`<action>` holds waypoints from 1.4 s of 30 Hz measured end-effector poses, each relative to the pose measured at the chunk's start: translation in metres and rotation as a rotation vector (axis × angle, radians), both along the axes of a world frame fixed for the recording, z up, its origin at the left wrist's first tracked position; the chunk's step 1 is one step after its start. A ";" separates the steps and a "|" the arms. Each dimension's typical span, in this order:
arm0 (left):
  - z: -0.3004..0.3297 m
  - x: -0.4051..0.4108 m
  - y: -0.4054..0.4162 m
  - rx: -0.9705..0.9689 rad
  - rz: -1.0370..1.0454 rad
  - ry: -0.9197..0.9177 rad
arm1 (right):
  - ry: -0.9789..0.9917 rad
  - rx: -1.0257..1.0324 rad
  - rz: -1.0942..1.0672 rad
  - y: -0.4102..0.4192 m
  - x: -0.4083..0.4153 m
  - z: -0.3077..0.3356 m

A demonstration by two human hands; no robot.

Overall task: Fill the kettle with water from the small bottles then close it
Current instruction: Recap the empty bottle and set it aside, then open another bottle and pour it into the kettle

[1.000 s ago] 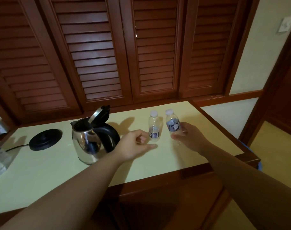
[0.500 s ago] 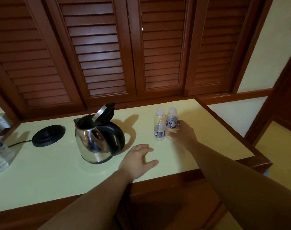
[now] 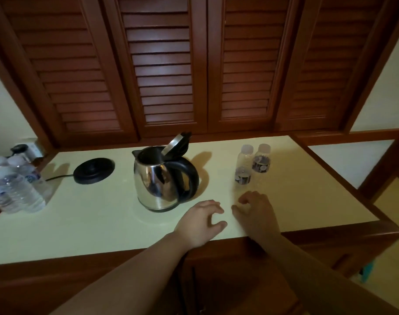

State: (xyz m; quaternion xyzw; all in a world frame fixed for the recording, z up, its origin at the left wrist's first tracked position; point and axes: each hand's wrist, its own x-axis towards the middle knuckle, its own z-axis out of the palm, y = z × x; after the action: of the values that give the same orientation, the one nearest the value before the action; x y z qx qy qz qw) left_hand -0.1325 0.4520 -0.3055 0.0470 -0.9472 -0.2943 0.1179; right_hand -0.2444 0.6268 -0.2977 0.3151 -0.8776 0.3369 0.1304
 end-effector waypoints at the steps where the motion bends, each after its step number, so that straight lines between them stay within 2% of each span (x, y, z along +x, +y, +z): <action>1: 0.000 0.010 -0.005 -0.010 -0.006 0.011 | 0.084 0.044 0.044 -0.009 0.013 0.002; 5: 0.002 0.058 -0.038 -0.023 -0.022 0.048 | 0.123 0.150 0.235 -0.049 0.058 -0.002; 9: 0.005 0.111 -0.091 -0.015 0.061 0.065 | 0.044 0.184 0.362 -0.097 0.103 -0.004; 12: 0.006 0.148 -0.139 -0.019 0.114 0.041 | -0.021 0.160 0.425 -0.136 0.135 -0.003; 18: 0.010 0.205 -0.229 -0.053 0.259 0.027 | -0.123 0.288 0.433 -0.217 0.185 0.011; 22: 0.012 0.242 -0.273 0.058 0.460 0.111 | -0.104 0.506 0.369 -0.241 0.191 0.011; 26: 0.026 0.279 -0.316 0.240 0.789 0.236 | -0.203 0.497 0.370 -0.238 0.185 0.007; 30: 0.048 0.304 -0.351 0.438 1.010 0.341 | -0.176 0.521 0.364 -0.237 0.187 0.009; 32: 0.056 0.306 -0.368 0.505 1.019 0.352 | -0.175 0.513 0.357 -0.236 0.188 0.009; 37: 0.078 0.301 -0.391 0.546 0.823 0.253 | -0.207 0.487 0.359 -0.233 0.186 0.008; 42: 0.078 0.308 -0.381 0.582 0.776 0.289 | -0.213 0.483 0.365 -0.228 0.185 0.008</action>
State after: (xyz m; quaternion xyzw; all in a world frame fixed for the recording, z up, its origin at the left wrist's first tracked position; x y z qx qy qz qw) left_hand 0.1759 0.0706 -0.2272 0.3855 -0.7125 -0.4842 0.3306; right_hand -0.0589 0.3986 -0.2900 0.4521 -0.8699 0.1680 -0.1033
